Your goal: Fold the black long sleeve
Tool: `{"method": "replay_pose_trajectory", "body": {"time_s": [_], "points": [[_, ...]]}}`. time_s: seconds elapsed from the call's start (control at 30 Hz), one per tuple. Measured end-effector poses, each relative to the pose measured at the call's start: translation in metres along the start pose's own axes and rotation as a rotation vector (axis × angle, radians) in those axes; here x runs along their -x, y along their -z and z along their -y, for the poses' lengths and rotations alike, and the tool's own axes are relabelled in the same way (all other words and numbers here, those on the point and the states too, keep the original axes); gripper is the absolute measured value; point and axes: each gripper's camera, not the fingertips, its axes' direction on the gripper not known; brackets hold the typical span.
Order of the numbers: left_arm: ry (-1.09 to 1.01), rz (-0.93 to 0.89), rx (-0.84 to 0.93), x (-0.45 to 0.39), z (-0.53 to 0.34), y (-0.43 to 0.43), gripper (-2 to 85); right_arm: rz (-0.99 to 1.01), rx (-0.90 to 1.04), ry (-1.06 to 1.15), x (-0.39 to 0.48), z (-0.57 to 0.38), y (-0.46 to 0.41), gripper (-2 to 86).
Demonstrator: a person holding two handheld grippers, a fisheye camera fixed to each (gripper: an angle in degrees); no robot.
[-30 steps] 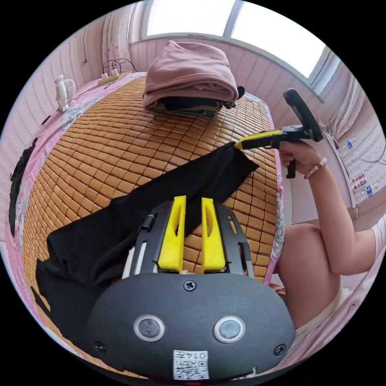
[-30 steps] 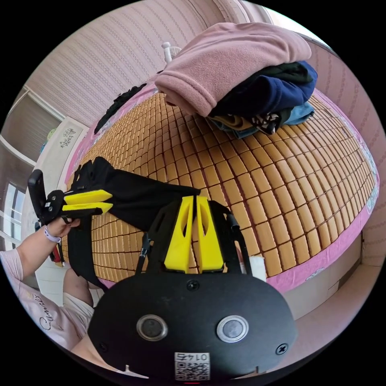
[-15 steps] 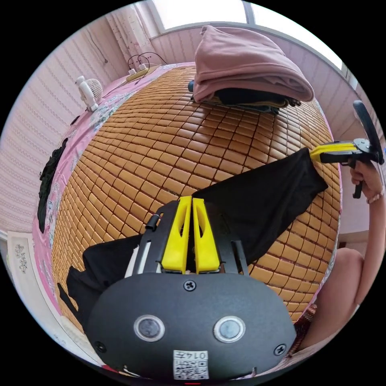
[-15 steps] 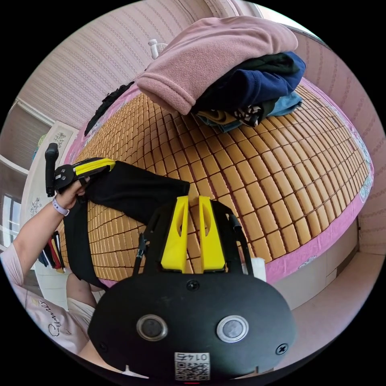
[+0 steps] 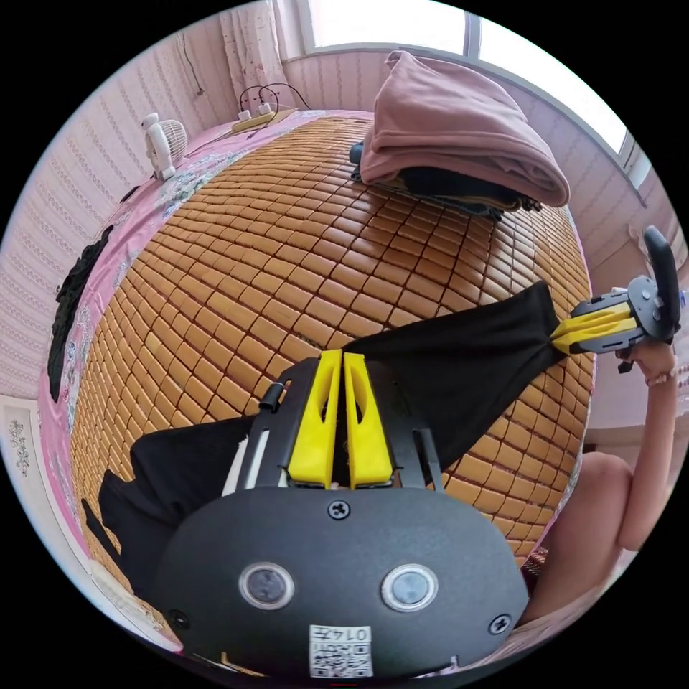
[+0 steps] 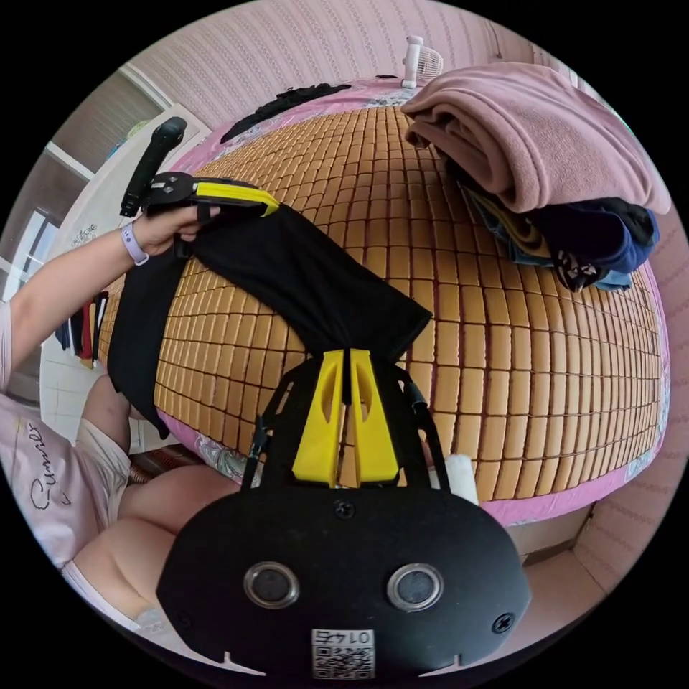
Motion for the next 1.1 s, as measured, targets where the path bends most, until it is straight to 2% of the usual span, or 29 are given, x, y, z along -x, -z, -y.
{"method": "replay_pose_trajectory", "body": {"time_s": [0.17, 0.3, 0.37, 0.57, 0.67, 0.77, 0.93, 1.03, 1.1], "points": [[0.046, -0.06, -0.007, 0.014, -0.001, 0.005, 0.2, 0.097, 0.0, -0.037, -0.013, 0.003, 0.0, 3.8], [0.015, -0.123, -0.071, 0.007, -0.005, 0.034, 4.2, 0.116, -0.183, -0.229, -0.05, -0.003, 0.009, 5.9], [-0.084, -0.156, -0.107, -0.019, -0.012, 0.055, 4.2, 0.08, -0.235, -0.286, -0.059, -0.002, 0.007, 6.5], [-0.236, -0.248, 0.001, -0.089, -0.023, 0.039, 4.6, 0.086, -0.088, -0.17, -0.05, 0.014, -0.026, 6.2], [-0.224, -0.275, 0.019, -0.092, -0.032, 0.037, 4.6, 0.05, -0.055, -0.124, -0.049, 0.009, -0.034, 6.0], [-0.224, -0.328, 0.042, -0.086, -0.038, 0.05, 4.6, 0.057, -0.064, -0.15, -0.06, 0.002, -0.038, 6.3], [-0.3, -0.303, 0.091, -0.092, -0.052, 0.06, 4.7, 0.031, -0.247, -0.309, -0.089, 0.006, -0.052, 5.8], [-0.287, -0.336, 0.073, -0.088, -0.057, 0.07, 4.1, -0.06, -0.14, -0.301, -0.09, 0.017, -0.085, 2.9], [-0.275, -0.357, 0.03, -0.084, -0.06, 0.086, 4.2, -0.115, -0.141, -0.297, -0.09, 0.016, -0.094, 1.6]]}}
